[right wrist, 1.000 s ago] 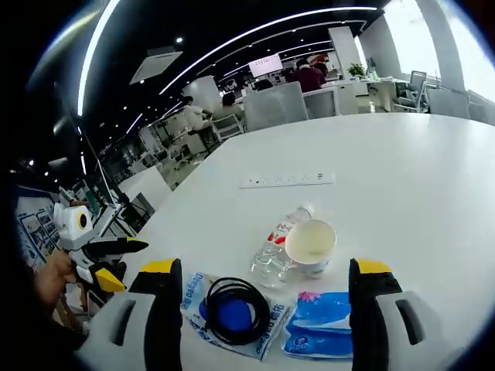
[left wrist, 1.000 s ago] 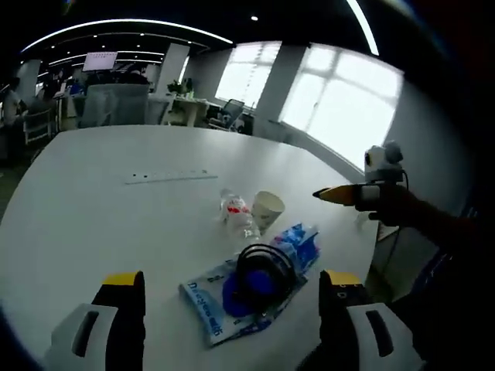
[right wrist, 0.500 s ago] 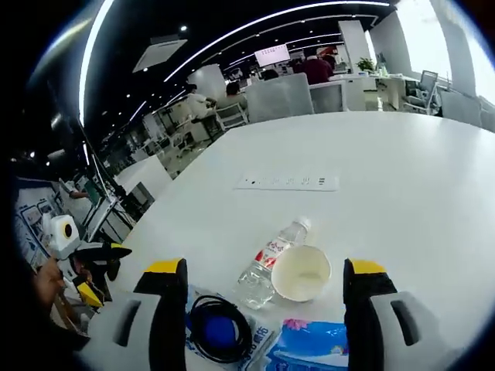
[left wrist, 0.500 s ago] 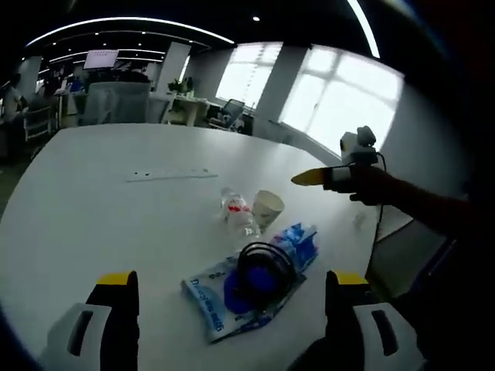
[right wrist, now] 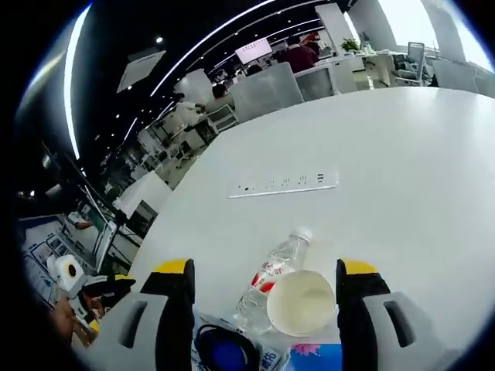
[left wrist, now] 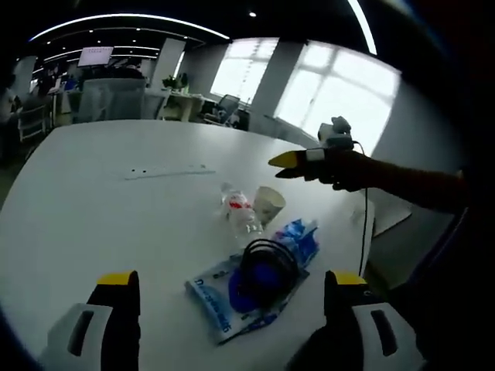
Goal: Arrange the tabletop items into an orderly group along one side of the table until the central work area is clear of visible clutter.
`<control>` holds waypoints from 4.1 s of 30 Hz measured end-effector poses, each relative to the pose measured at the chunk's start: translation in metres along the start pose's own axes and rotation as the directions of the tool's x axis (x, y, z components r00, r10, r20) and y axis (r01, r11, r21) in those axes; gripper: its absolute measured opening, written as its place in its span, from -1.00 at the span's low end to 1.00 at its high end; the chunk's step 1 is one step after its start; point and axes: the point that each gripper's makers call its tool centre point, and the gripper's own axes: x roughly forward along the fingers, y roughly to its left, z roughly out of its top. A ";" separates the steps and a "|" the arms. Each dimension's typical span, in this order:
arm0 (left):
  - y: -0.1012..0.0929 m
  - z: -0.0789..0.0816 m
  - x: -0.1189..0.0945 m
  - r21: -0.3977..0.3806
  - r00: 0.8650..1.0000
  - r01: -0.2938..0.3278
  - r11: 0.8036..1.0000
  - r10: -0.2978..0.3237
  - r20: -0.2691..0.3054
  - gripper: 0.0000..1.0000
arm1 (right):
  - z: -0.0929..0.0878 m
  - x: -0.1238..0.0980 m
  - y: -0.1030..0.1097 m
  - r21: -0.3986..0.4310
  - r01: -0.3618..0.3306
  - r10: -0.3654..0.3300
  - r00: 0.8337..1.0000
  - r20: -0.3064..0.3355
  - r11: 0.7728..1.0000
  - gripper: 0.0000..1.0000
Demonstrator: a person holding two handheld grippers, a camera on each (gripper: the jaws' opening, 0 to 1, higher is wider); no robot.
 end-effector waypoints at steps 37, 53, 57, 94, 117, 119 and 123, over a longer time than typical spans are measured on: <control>0.005 -0.005 0.020 0.013 0.997 0.035 0.999 -0.034 -0.066 0.83 | -0.012 0.088 -0.047 0.201 0.038 -0.024 0.997 -0.071 0.979 0.01; 0.001 0.002 0.026 -0.007 0.996 0.064 0.998 -0.064 -0.064 0.82 | -0.014 0.110 -0.051 0.192 0.051 -0.023 0.989 -0.148 0.980 -0.18; 0.002 0.004 0.029 -0.011 0.996 0.061 0.998 -0.062 -0.058 0.82 | -0.015 0.115 -0.055 0.206 0.051 -0.014 0.984 -0.176 0.977 -0.26; 0.011 0.004 0.028 -0.018 0.998 0.021 1.000 -0.022 -0.063 0.73 | -0.017 0.123 -0.041 0.261 0.020 0.033 0.979 -0.199 0.965 -0.63; -0.018 0.001 0.008 0.044 0.999 0.040 0.998 -0.039 -0.027 0.72 | 0.020 0.072 0.004 0.041 -0.044 0.045 0.998 -0.046 0.998 -0.66; -0.020 0.000 0.006 0.046 0.999 0.041 0.998 -0.040 -0.023 0.72 | 0.022 0.068 0.008 0.004 -0.046 0.046 0.999 -0.028 0.999 -0.66; -0.024 -0.002 0.003 0.055 0.999 0.042 0.998 -0.041 -0.020 0.73 | 0.028 0.057 0.021 -0.076 -0.049 0.051 0.998 0.027 0.996 -0.66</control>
